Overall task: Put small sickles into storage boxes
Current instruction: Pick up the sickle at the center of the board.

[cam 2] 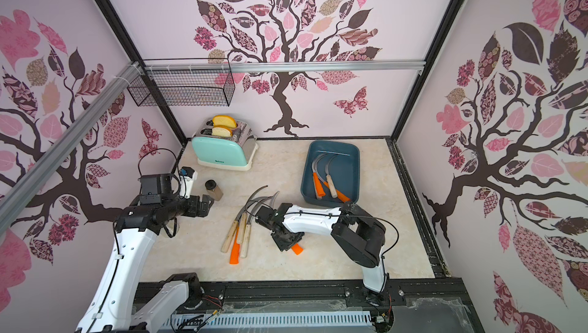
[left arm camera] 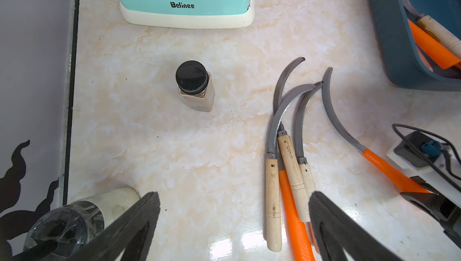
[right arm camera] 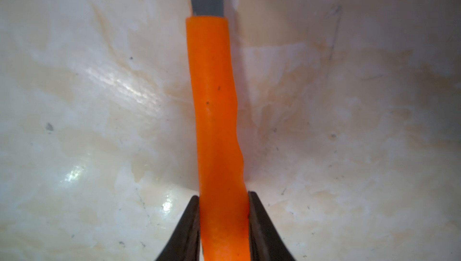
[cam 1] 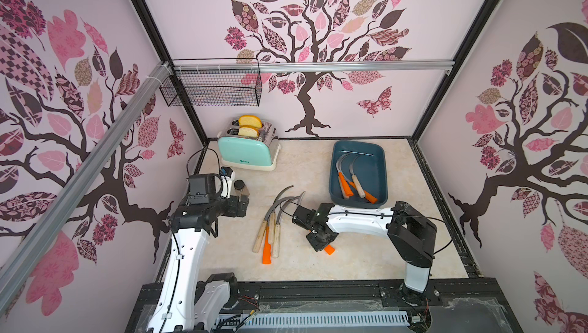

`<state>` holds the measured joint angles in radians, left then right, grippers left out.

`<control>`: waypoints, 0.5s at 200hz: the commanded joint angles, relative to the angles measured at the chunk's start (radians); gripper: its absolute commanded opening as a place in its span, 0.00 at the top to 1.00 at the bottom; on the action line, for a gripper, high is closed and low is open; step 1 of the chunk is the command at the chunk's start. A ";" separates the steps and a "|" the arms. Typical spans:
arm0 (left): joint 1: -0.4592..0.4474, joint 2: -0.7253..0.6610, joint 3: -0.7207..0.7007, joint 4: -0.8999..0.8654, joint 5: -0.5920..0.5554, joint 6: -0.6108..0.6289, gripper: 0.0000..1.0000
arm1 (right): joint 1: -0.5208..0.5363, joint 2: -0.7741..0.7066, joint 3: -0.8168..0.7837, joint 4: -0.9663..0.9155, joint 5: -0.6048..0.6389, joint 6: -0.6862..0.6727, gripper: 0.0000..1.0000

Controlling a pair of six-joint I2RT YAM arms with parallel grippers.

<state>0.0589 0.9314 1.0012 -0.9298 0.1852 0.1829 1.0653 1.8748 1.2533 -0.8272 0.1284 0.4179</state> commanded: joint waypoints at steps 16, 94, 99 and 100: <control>0.004 0.003 0.033 -0.004 0.010 -0.008 0.02 | -0.014 -0.045 0.006 -0.013 0.030 -0.011 0.81; 0.005 0.003 0.038 -0.008 0.009 -0.008 0.02 | -0.017 -0.084 0.021 0.023 0.054 -0.016 0.86; 0.005 0.003 0.038 -0.009 0.008 -0.008 0.02 | -0.017 -0.089 0.027 0.019 0.056 -0.017 0.86; 0.005 0.004 0.038 -0.008 0.008 -0.008 0.02 | -0.017 -0.090 0.029 0.018 0.056 -0.017 0.86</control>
<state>0.0593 0.9321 1.0122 -0.9306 0.1856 0.1799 1.0519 1.8294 1.2491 -0.7990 0.1505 0.4099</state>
